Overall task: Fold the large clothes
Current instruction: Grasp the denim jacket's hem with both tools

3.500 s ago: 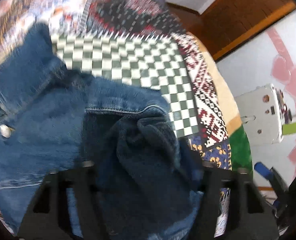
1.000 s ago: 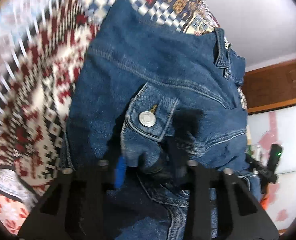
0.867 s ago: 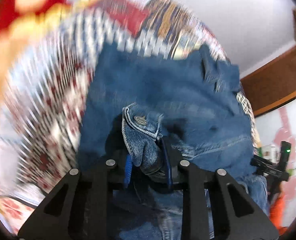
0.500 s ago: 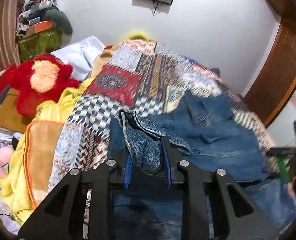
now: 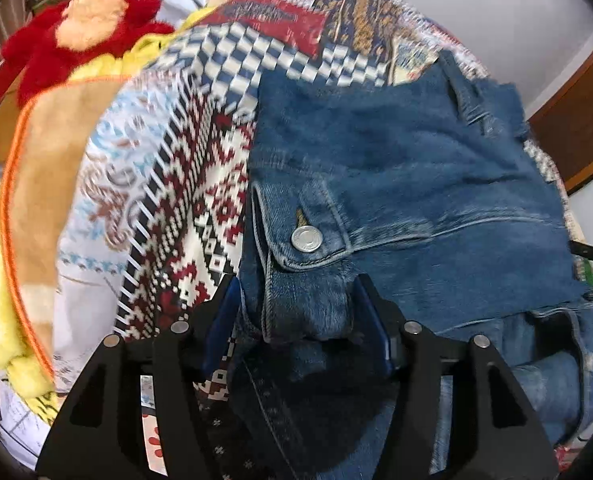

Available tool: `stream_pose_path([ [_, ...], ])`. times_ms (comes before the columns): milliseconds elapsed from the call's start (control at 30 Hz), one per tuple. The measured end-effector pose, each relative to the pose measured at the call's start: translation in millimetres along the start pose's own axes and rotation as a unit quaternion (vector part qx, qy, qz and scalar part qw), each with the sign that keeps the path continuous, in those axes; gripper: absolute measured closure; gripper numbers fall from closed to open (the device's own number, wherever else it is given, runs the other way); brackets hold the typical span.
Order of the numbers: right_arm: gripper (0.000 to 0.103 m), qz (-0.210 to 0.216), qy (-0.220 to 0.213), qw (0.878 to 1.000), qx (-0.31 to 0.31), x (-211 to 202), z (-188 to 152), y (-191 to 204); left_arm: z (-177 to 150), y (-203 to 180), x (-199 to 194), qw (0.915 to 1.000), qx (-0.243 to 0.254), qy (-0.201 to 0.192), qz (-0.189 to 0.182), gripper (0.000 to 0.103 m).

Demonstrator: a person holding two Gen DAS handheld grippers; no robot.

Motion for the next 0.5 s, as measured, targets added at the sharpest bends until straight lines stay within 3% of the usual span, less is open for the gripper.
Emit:
stream_pose_path([
  [233,0.014,0.019,-0.051,0.999,-0.001,-24,7,-3,45,15,-30,0.999,-0.025,-0.035,-0.01,0.044],
  [500,0.014,0.019,-0.071,0.997,0.005,-18,43,-9,105,24,16,0.997,-0.054,0.002,-0.056,0.044],
])
Point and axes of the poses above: each gripper's, at about its wrist camera, not at the fingertips, and x roughly the way its jaws point, y to its left, z to its top, the point moved 1 cm from there along x, roughly the way its jaws point, and after that the axes turned 11 degrees about y, right-handed, at the moved point
